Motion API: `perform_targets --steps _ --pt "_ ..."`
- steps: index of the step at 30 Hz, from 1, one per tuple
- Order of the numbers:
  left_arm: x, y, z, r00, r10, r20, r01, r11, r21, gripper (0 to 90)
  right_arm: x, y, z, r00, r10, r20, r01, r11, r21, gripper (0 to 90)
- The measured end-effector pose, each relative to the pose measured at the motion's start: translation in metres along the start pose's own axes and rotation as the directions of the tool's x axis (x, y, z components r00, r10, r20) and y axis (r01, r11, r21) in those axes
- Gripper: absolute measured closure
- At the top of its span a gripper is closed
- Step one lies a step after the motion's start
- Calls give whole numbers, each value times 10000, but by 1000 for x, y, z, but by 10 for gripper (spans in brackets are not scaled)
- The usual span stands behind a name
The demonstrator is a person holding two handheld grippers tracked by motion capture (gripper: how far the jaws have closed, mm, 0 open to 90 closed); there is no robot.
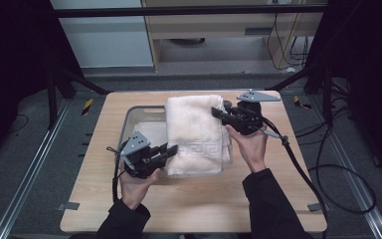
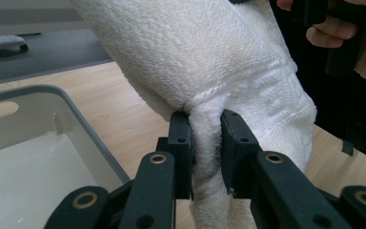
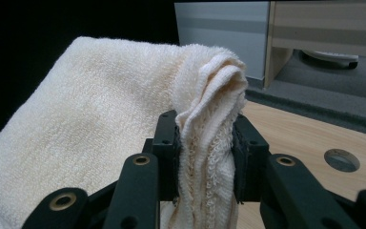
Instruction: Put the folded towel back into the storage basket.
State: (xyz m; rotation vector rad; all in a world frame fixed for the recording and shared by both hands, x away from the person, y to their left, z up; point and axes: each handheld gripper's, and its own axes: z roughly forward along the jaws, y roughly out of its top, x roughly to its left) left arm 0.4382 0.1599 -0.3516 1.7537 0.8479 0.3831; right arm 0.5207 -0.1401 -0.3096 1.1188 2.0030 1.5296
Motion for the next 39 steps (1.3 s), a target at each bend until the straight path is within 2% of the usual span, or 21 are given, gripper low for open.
perform_targets --steps 10,19,27,28,39 --pt "11 5 -12 9995 -178 -263 173 9997 -176 756 13 16 14 9997 -210 -99 209 9998 -66 680" --pt "19 8 -23 9972 -141 -729 124 9996 -237 755 22 22 28 9995 -275 -185 272 9995 -176 680" --pt "26 9 -30 9952 -254 -942 223 9992 -338 755 30 28 36 9989 -393 -250 388 9990 -200 680" --pt "28 9 -32 9940 -206 -1073 173 9993 -318 755 33 30 40 9988 -410 -266 405 9990 -202 680" --pt "38 9 -41 9886 -301 -1473 254 9991 -341 754 42 34 57 9983 -448 -360 443 9989 -160 681"
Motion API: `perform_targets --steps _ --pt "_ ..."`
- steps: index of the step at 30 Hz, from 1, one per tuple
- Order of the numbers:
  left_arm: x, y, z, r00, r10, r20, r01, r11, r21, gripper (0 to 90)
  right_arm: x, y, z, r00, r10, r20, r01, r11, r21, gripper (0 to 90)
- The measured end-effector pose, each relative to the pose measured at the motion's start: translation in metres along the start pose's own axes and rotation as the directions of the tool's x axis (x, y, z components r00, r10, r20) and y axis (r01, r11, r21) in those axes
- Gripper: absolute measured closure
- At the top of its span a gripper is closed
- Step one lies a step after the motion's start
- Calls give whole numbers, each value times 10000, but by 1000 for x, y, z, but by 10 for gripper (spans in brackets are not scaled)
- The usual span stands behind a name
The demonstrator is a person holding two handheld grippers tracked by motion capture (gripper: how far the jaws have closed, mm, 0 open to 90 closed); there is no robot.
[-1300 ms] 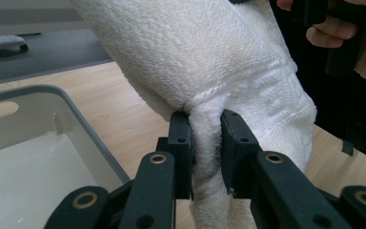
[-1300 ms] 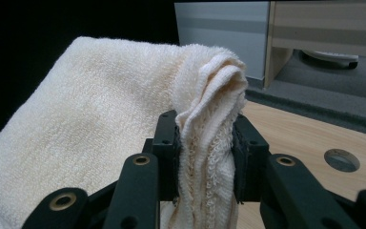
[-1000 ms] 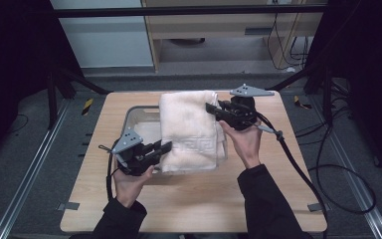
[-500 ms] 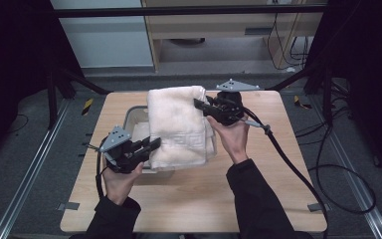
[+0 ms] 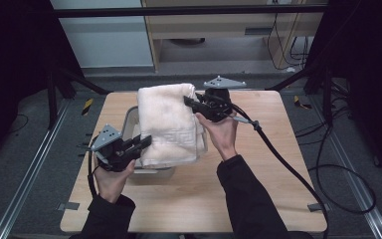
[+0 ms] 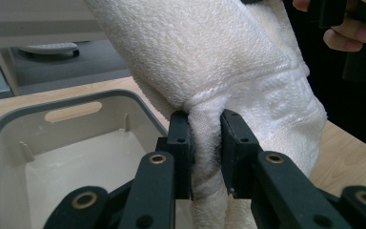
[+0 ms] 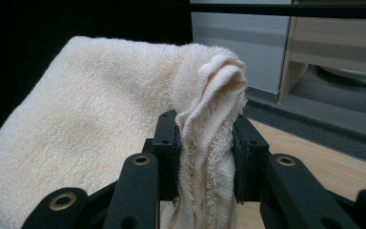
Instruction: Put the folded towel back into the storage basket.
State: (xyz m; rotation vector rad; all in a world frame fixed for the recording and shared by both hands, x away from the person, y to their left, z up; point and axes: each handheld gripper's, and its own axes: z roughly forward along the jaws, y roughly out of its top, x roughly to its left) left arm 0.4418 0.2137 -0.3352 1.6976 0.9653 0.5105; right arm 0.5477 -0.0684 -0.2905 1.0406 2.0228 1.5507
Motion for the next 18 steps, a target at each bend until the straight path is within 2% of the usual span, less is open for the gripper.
perform_targets --steps 18 --pt "26 4 -20 9977 -347 -576 337 9993 -177 753 22 16 30 9997 -74 -245 73 10000 -24 680"
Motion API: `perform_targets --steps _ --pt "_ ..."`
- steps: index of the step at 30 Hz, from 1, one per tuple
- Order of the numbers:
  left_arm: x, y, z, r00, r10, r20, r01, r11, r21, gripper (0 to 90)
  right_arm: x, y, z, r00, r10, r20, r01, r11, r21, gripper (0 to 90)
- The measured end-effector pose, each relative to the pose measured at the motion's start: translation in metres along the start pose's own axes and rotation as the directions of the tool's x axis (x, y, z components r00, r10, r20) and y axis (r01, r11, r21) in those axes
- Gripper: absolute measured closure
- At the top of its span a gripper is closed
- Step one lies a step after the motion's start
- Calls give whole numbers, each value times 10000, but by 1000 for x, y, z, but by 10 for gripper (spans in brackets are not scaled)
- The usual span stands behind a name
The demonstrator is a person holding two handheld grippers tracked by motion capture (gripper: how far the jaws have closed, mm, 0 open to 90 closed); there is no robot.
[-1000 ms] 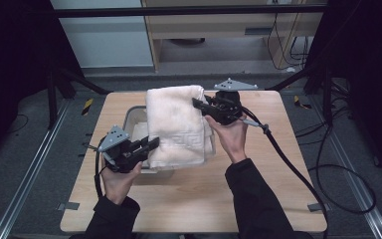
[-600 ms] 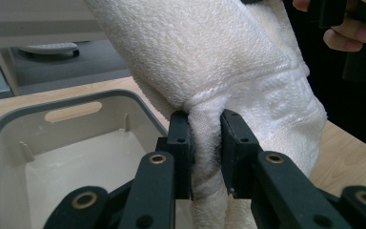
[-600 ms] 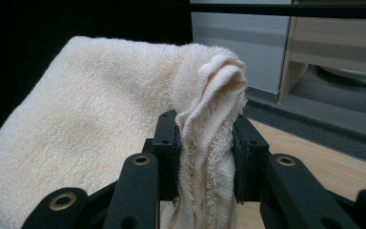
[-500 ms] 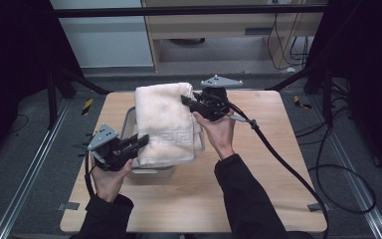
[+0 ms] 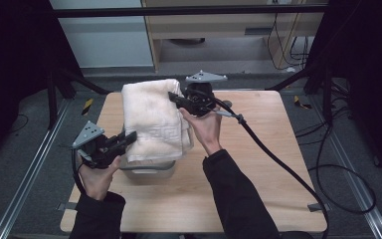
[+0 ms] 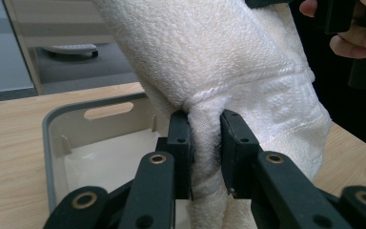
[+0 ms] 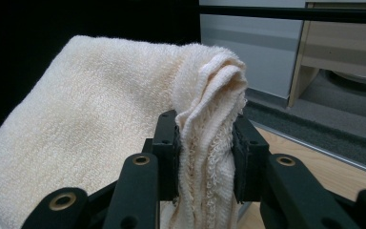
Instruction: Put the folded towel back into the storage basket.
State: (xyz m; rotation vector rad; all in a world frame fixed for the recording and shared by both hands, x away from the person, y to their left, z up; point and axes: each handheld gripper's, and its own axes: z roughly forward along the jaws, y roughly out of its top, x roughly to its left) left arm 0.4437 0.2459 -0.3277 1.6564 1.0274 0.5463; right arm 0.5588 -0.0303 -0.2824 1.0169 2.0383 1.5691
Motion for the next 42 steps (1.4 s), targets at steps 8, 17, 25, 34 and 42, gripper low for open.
perform_targets --steps 8,17,25,34,42 --pt "14 -2 -2 9994 -102 -321 106 9999 133 754 6 0 18 10000 22 -49 -22 10000 79 680" --pt "30 -5 -6 9980 -183 -601 201 9993 302 753 13 -1 38 9998 113 -186 -109 9997 219 680" --pt "43 -10 -5 9967 -46 -807 84 9989 472 753 17 -5 55 9994 208 -282 -200 9993 312 679" --pt "51 -18 3 9943 -123 -1055 212 9962 839 751 16 -15 70 9994 303 -194 -292 9981 551 679" --pt "60 -26 11 9920 -169 -1254 324 9919 1228 752 15 -26 83 9995 316 -59 -310 9960 844 677"
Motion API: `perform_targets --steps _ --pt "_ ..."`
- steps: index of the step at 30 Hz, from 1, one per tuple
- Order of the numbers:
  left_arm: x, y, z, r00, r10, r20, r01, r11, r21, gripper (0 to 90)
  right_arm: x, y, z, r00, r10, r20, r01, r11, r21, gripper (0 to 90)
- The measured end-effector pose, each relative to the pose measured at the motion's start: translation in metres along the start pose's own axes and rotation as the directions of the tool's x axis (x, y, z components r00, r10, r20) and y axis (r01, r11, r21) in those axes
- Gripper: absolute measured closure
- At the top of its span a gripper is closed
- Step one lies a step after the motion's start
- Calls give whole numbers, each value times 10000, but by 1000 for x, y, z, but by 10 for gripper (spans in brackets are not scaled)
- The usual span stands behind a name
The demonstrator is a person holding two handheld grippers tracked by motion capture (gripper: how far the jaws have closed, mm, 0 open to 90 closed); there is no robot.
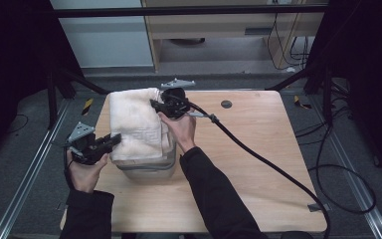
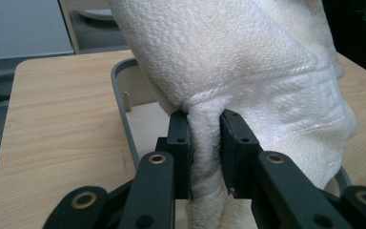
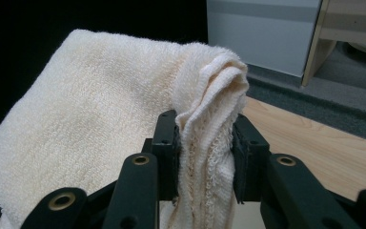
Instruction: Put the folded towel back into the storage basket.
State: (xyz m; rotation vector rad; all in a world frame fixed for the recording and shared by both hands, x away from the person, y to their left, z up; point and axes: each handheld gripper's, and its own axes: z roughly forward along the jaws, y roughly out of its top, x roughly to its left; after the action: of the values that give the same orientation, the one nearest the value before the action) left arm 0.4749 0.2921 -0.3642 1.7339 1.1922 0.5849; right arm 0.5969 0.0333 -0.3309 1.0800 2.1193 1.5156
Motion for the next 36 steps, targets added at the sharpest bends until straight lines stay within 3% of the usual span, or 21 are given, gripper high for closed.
perform_targets --steps 16,36 --pt "8 -13 19 9998 78 -160 -67 9980 628 752 -6 -20 18 9996 10 271 -27 9982 604 671" --pt "6 -24 41 9991 367 -208 -340 9921 1207 751 -20 -46 26 9985 200 504 -250 9946 1008 662"
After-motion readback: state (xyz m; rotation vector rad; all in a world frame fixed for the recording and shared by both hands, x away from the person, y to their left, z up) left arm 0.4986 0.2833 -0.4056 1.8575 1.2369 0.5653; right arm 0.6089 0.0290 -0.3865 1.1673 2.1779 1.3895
